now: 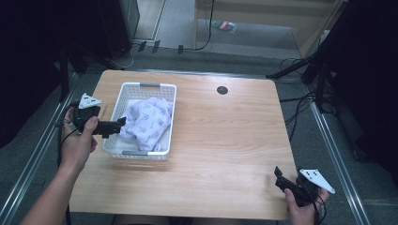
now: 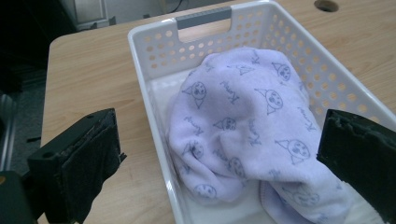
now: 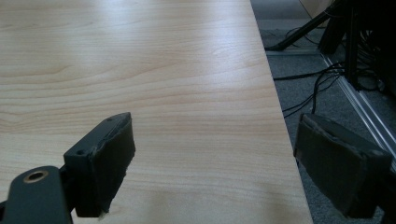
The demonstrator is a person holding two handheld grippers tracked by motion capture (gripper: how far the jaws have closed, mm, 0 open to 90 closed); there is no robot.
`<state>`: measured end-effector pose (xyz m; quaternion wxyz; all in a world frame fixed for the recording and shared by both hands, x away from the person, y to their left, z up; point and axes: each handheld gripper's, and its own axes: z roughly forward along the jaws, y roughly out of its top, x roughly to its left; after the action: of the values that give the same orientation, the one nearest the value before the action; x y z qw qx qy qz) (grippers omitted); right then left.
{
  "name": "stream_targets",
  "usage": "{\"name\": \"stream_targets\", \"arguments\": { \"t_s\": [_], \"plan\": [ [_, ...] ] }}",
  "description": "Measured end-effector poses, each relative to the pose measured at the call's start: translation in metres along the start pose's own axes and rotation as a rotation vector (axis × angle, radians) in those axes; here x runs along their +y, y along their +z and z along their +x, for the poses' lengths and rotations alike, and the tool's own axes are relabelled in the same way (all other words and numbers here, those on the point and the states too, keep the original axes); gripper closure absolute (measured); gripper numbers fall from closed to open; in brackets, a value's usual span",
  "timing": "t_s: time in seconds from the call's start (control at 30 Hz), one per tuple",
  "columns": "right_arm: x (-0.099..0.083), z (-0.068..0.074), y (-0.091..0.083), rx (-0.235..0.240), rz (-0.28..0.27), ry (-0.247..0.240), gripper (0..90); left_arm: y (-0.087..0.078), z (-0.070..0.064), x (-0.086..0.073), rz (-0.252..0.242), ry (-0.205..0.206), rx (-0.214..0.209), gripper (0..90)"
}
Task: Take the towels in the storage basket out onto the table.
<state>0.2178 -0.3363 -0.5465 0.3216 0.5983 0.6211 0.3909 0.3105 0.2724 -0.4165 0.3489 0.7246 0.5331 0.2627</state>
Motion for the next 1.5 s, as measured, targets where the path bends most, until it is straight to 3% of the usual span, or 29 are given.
{"name": "stream_targets", "arguments": {
  "t_s": [0.13, 0.33, 0.43, 0.57, 0.83, 1.2, 1.4, 1.5],
  "plan": [
    [0.0, 0.0, 0.0, 0.0, 0.0, 0.002, 12.7, 0.013, -0.006, 0.011, 0.041, 0.017, -0.008, 0.0],
    [0.0, 0.0, 0.0, -0.002, 0.002, 0.0, 12.7, 0.033, -0.021, 0.024, 0.134, 0.079, -0.027, 0.0],
    [0.0, 0.0, 0.0, -0.002, 0.002, 0.001, 12.7, 0.042, -0.025, 0.026, 0.17, 0.083, -0.042, 0.0],
    [0.0, 0.0, 0.0, -0.001, 0.002, 0.002, 12.7, 0.055, -0.031, 0.026, 0.229, 0.097, -0.029, 0.0],
    [0.0, 0.0, 0.0, 0.002, 0.001, 0.003, 12.7, 0.078, -0.039, 0.021, 0.348, 0.099, -0.081, 0.0],
    [0.0, 0.0, 0.0, 0.002, -0.001, 0.004, 12.7, 0.099, -0.045, 0.016, 0.427, 0.086, -0.102, 0.0],
    [0.0, 0.0, 0.0, 0.002, -0.001, 0.004, 12.7, 0.116, -0.046, 0.016, 0.477, 0.066, -0.097, 0.0],
    [0.0, -0.001, 0.0, 0.003, -0.003, 0.004, 12.7, 0.128, -0.045, 0.012, 0.538, 0.05, -0.083, 0.0]
  ]
}}
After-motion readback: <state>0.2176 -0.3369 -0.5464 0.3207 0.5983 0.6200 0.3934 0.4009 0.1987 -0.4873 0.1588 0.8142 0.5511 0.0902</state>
